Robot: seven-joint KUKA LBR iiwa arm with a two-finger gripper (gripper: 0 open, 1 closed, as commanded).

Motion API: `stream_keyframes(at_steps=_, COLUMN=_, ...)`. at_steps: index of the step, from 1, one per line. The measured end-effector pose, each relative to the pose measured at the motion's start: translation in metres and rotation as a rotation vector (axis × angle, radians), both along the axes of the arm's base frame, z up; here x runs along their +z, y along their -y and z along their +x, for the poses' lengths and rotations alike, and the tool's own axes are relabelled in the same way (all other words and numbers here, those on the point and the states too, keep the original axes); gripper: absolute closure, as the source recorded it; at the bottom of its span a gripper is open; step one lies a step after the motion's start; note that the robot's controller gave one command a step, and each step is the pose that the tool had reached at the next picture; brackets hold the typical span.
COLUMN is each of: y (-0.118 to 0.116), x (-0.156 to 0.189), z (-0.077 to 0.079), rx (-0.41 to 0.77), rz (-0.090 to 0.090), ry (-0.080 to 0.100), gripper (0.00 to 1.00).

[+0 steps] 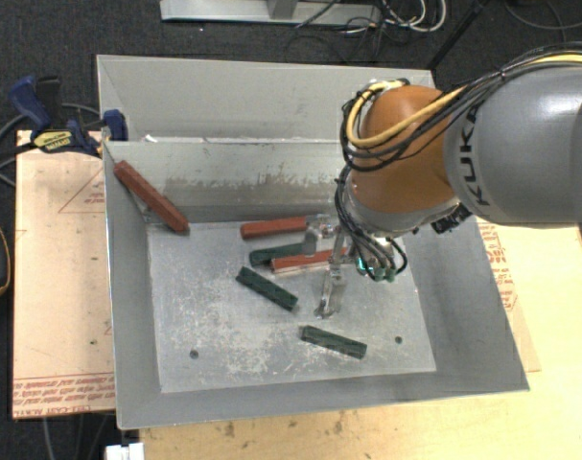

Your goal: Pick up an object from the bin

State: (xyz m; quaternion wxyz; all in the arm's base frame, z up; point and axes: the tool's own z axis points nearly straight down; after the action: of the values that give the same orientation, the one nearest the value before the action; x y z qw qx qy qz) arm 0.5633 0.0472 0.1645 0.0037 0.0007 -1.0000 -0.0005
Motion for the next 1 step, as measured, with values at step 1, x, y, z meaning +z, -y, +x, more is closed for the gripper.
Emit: stream_keyframes(at_steps=1, y=-0.0399, x=-0.0969, z=0.0184, rx=-0.083, rz=0.002, ry=0.011, gripper=0.0)
